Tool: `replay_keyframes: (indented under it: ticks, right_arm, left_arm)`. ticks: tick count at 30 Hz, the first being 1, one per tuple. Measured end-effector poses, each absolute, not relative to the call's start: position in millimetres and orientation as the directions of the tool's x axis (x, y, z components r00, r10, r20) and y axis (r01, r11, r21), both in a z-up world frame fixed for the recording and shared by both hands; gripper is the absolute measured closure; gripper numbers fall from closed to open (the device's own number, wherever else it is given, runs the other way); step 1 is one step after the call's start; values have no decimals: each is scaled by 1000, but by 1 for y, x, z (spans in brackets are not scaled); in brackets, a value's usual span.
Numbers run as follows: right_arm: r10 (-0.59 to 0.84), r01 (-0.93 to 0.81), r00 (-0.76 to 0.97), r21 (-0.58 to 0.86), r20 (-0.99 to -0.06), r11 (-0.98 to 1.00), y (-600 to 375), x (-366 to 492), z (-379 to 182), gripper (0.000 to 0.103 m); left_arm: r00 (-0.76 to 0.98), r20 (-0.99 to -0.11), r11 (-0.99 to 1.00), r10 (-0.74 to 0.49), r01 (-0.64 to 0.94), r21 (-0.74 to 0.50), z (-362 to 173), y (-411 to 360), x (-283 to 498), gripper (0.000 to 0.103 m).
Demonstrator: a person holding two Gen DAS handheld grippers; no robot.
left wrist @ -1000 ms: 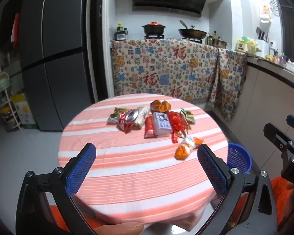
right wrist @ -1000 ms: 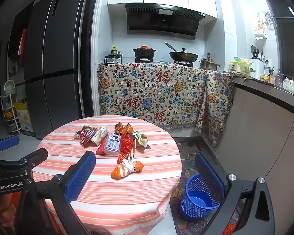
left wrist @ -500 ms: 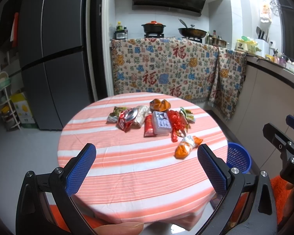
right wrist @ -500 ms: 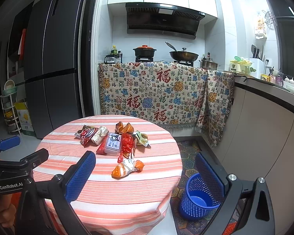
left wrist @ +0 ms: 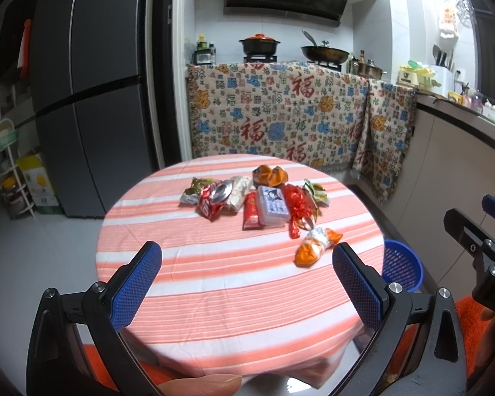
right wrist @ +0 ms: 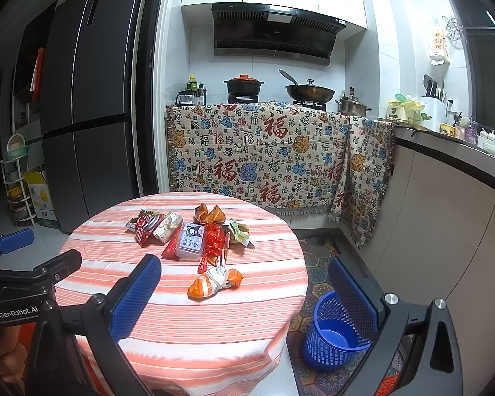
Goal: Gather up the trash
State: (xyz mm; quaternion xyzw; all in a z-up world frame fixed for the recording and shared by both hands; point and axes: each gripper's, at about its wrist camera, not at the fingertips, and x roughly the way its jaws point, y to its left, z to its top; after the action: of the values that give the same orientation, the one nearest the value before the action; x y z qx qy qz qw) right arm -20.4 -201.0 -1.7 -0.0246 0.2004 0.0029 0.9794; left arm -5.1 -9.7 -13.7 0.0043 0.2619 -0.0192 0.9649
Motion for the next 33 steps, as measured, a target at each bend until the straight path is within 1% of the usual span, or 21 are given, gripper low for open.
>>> replay_keyframes:
  ticks: [15,33]
  right_arm:
    - [-2,-17,916,-44,-402,999,-203,-17,-3,0]
    - [4,-28,899,-47,-437,999,-201,-5,-17,0]
  left_arm:
    - [852,-523,1000,-27,22,-15,-14,-1,0,0]
    - [832,-555,1000,-9,-2,-19,-26,9,17,0]
